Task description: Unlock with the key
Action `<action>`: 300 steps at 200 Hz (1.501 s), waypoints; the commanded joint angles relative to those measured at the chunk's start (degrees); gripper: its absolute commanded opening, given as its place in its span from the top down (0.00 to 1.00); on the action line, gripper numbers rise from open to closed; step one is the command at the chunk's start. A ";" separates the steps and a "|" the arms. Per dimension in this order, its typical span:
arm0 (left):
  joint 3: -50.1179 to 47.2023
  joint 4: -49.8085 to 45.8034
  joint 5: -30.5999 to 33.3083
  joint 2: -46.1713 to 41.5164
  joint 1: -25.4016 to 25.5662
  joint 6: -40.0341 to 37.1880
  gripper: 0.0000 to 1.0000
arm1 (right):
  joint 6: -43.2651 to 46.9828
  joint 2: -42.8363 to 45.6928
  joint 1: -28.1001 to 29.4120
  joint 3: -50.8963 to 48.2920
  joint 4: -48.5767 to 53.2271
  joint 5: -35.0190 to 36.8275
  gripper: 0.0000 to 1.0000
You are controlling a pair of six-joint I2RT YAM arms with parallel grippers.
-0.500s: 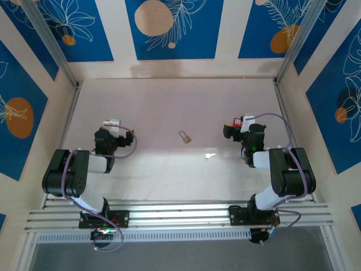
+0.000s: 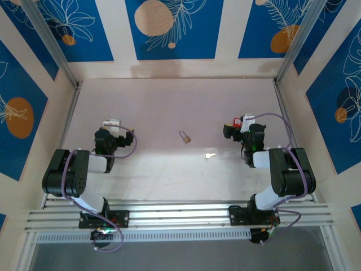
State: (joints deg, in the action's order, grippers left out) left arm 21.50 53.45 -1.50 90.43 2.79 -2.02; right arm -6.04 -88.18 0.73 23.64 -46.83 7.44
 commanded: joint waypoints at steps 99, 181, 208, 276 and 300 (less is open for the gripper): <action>0.04 -0.21 -1.14 -0.87 -0.17 -0.97 0.00 | 0.35 0.82 -0.65 0.20 0.42 -2.25 0.01; 13.03 -33.48 2.25 -17.88 -0.02 2.29 0.00 | 2.75 11.72 4.90 9.67 22.52 8.63 0.01; 20.92 -47.90 7.85 -25.10 0.12 18.90 0.00 | -4.03 14.58 7.77 25.94 49.94 11.53 0.01; 11.44 -29.29 -20.36 -27.74 -1.79 54.67 0.00 | -41.36 16.59 -15.30 20.15 42.14 -29.66 0.04; 10.50 -27.49 -19.22 -24.28 -2.08 55.93 0.00 | -35.03 12.69 -12.99 27.54 60.65 -16.82 0.10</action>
State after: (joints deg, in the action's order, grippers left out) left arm 32.77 18.13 -17.39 64.23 1.74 45.74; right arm -40.10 -72.66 -14.20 45.21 -0.38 -10.83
